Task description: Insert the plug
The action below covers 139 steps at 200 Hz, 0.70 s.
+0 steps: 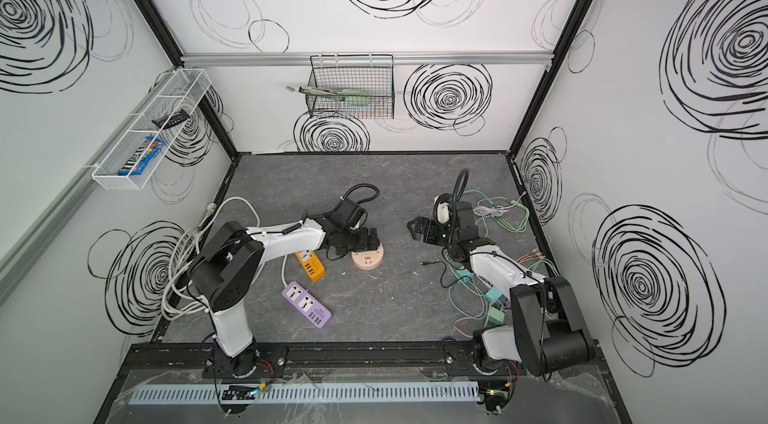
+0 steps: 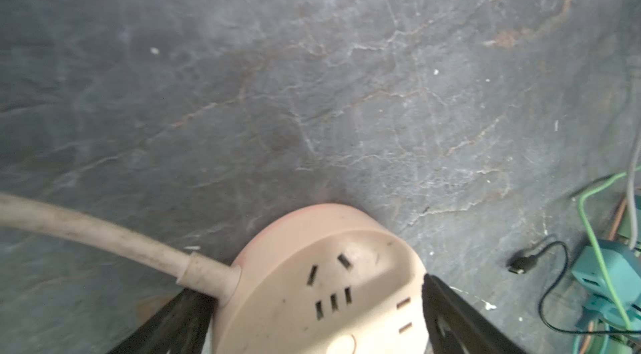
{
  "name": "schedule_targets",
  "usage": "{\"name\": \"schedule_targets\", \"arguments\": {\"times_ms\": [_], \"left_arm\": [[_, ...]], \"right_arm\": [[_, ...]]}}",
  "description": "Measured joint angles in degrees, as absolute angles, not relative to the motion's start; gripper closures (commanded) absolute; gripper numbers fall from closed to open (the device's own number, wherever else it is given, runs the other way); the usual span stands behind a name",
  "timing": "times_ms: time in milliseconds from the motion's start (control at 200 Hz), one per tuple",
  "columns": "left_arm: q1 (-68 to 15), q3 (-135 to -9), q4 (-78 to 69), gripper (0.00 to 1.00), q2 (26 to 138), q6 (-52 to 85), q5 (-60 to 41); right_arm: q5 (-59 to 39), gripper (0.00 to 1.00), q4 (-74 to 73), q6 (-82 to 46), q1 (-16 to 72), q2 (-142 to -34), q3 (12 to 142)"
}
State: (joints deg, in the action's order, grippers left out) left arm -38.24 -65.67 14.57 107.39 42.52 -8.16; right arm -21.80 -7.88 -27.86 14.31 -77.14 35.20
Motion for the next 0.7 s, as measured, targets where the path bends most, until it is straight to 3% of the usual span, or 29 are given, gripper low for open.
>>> {"name": "schedule_targets", "arguments": {"times_ms": [270, 695], "left_arm": [[-38.57, -65.76, 13.17, 0.04, 106.28, 43.46, -7.90], [-31.90, -57.95, 11.75, 0.04, 89.27, 43.57, -1.83]], "right_arm": [[-24.43, 0.03, -7.38, -26.33, 14.61, -79.66, 37.47], [-19.84, 0.03, 1.98, -14.81, 23.68, -89.17, 48.27]]}}
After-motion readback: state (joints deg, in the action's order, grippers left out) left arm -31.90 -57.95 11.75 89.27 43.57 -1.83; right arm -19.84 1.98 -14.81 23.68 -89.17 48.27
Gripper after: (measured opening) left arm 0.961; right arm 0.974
